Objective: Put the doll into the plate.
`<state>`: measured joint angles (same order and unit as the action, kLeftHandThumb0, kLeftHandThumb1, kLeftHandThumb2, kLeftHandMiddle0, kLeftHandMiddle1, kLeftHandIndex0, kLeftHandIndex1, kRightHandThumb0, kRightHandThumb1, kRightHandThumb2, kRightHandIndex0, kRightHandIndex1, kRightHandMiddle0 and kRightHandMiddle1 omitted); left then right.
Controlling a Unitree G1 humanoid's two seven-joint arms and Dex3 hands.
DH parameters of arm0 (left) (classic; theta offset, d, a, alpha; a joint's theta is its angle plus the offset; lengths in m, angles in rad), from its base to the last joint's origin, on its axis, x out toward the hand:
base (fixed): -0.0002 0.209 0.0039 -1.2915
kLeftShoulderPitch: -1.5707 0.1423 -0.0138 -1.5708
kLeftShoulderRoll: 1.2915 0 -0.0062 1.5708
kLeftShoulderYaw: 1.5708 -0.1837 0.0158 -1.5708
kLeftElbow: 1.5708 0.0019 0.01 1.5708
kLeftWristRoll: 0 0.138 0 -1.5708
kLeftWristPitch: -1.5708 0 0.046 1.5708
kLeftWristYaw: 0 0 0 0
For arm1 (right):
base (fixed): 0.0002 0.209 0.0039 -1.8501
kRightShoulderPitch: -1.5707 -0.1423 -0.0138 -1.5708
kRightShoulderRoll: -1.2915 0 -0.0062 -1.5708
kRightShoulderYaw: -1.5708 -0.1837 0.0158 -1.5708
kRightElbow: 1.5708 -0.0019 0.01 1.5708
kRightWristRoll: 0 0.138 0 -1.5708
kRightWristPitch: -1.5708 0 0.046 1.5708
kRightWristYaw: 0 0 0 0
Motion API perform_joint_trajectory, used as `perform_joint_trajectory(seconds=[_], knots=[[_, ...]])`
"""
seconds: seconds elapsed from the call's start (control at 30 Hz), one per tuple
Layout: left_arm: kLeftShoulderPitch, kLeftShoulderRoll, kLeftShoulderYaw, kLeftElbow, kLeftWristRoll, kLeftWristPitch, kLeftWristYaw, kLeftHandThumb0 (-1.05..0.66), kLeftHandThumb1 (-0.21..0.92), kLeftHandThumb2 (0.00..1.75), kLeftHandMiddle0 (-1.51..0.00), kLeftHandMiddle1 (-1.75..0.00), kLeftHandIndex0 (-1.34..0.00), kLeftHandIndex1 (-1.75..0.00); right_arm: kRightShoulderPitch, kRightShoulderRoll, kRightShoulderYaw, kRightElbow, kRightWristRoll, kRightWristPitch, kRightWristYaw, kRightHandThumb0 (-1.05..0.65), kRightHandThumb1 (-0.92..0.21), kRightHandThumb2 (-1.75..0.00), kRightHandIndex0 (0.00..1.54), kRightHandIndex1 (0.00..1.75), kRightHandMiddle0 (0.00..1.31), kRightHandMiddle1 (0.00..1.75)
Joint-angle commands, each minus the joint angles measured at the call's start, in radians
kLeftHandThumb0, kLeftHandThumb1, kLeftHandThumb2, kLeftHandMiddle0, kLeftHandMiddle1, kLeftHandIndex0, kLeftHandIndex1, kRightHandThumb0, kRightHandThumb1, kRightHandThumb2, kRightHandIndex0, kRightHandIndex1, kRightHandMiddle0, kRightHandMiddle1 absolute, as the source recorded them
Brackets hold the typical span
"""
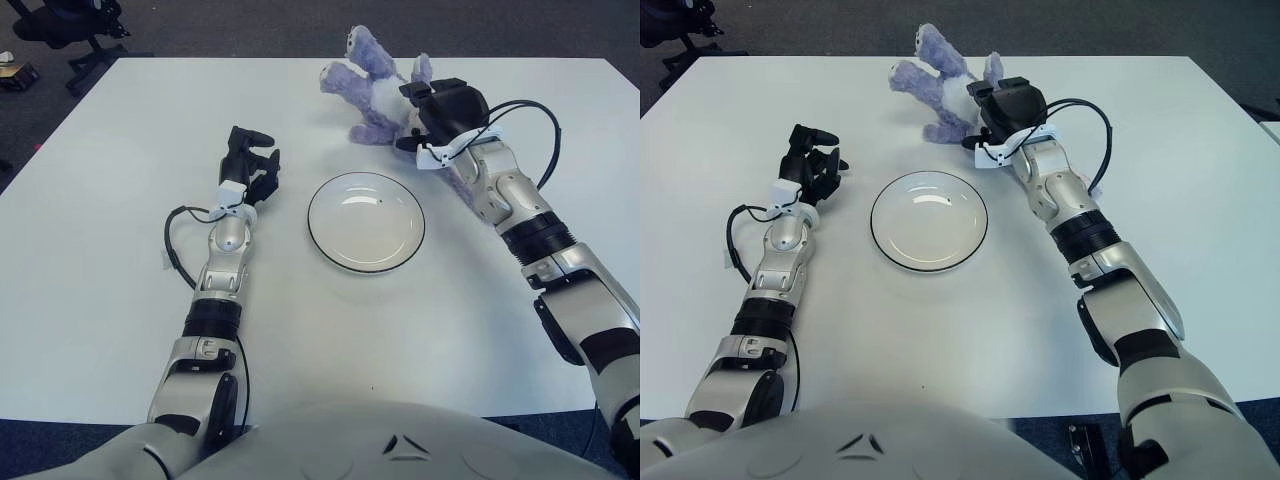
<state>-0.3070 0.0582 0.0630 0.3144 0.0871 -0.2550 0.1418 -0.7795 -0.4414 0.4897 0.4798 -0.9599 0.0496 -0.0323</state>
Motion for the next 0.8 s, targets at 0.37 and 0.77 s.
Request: perform_joint_trajectory(seconds=[0.37,0.77], knots=[[0.013,-0.001,0.002,0.004,0.001,-0.008,0.005,-0.35,0.92,0.49,-0.53,-1.59,-0.23,-1.72,-0.071,0.031,0.048,0.105,-0.012,0.006,0.054,-0.96,-0.92,-0.69,0.33,0.0,0.25,0.11],[0.015,-0.005,0.002,-0.001,0.004,-0.01,0.009,-0.35,0.92,0.49,-0.53,-1.6,-0.23,-1.72,-0.137,0.089,0.084,0.31,-0.004,-0.017,-0.024,-0.96,-0.92,-0.67,0.33,0.0,0.27,0.1]])
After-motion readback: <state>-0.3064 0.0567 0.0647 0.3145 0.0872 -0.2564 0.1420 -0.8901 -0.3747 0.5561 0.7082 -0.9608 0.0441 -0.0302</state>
